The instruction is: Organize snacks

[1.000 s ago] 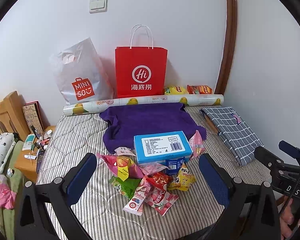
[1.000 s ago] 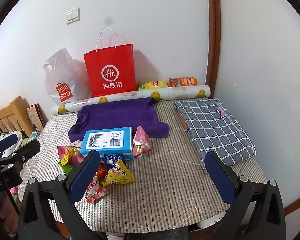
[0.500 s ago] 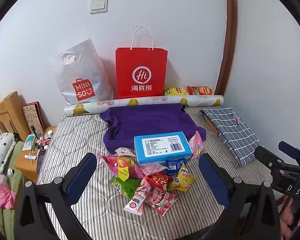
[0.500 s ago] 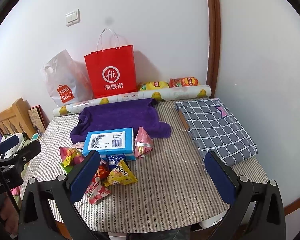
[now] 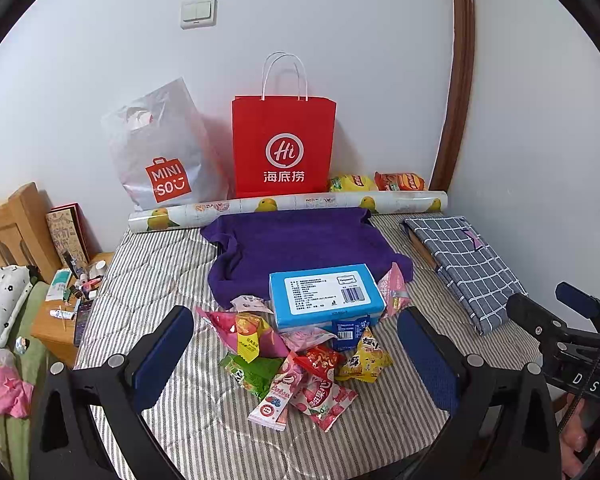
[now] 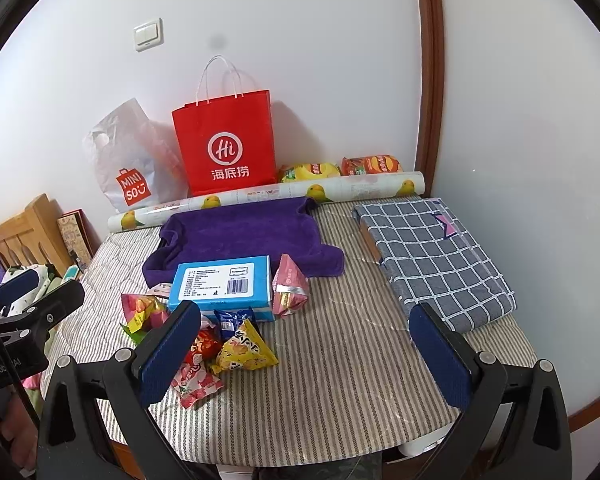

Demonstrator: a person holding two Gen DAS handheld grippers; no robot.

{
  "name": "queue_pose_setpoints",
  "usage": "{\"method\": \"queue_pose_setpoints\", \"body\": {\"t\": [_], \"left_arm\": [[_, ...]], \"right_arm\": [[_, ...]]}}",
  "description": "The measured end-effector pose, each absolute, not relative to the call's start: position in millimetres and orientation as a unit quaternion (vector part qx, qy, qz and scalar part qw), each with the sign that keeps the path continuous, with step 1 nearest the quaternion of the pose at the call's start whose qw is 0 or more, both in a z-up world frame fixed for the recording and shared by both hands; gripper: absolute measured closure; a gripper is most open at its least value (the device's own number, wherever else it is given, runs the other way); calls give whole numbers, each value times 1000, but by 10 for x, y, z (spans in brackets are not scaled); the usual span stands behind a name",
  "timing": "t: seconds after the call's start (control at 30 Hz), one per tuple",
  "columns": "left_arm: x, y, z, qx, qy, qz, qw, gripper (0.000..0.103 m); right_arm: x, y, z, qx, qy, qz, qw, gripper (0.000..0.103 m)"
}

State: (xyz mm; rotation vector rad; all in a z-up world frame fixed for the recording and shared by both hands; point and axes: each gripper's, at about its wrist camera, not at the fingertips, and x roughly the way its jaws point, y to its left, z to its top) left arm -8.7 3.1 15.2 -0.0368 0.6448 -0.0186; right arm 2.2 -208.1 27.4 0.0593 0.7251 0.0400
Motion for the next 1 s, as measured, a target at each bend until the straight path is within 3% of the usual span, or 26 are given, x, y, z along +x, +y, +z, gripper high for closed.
{"method": "queue_pose_setpoints", "body": {"t": [1.0], "left_arm": [[-99,41,154,-19,315,-10,949,0]], "right_arm": [[-7,-2018,296,26,351,27,935,0]]}}
